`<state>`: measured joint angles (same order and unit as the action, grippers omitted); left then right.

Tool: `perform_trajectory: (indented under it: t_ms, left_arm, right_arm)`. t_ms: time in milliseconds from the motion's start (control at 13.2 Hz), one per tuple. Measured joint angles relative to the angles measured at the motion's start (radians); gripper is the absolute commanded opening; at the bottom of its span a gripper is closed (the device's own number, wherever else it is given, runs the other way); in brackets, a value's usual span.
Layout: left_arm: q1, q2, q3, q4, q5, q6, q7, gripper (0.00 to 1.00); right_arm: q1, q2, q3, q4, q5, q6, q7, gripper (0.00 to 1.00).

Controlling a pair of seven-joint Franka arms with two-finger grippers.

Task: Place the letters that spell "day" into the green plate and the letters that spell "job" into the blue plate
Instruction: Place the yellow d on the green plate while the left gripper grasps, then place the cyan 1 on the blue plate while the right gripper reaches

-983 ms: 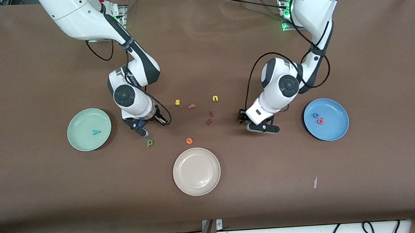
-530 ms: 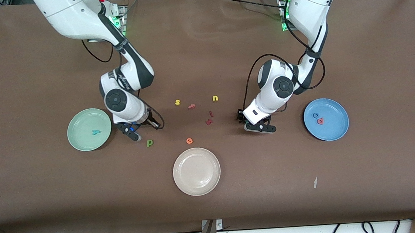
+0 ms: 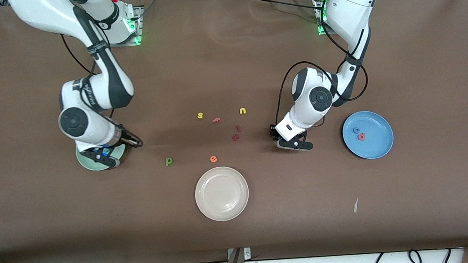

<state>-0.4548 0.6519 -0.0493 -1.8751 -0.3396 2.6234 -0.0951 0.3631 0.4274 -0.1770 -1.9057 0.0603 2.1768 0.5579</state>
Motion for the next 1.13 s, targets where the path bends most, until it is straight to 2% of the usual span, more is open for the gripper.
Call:
perform_trajectory:
  t_ms: [227, 303, 378, 454, 605, 757, 908, 1135]
  left_arm:
    - [0.000, 0.000, 0.002, -0.002, 0.000, 0.000, 0.000, 0.17]
    - [0.000, 0.000, 0.002, -0.002, 0.000, 0.000, 0.000, 0.17]
    - [0.000, 0.000, 0.002, -0.002, 0.000, 0.000, 0.000, 0.16]
    - [-0.001, 0.000, 0.002, -0.002, 0.000, 0.000, 0.000, 0.16]
    - [-0.001, 0.000, 0.002, -0.002, 0.000, 0.000, 0.000, 0.13]
    - [-0.001, 0.000, 0.002, -0.002, 0.000, 0.000, 0.000, 0.00]
    - [-0.001, 0.000, 0.002, -0.002, 0.001, -0.001, 0.002, 0.00]
    - [0.000, -0.008, 0.012, 0.002, 0.031, -0.028, 0.003, 0.00]
  right_arm:
    - [-0.001, -0.004, -0.088, -0.036, 0.000, 0.004, -0.201, 0.04]
    - [-0.003, -0.004, -0.116, -0.051, 0.001, 0.013, -0.259, 0.07]
    - [-0.009, -0.002, -0.134, -0.066, 0.001, 0.029, -0.293, 0.46]
    - [-0.019, 0.001, -0.142, -0.082, 0.001, 0.052, -0.309, 0.99]
    - [-0.033, 0.013, -0.143, -0.096, 0.001, 0.071, -0.318, 1.00]
    - [-0.032, 0.012, -0.140, -0.092, 0.002, 0.071, -0.320, 1.00]
    - [-0.028, 0.008, -0.132, -0.068, 0.018, 0.041, -0.319, 1.00]
    - [-0.019, 0.006, -0.122, -0.006, 0.124, -0.030, -0.316, 1.00]
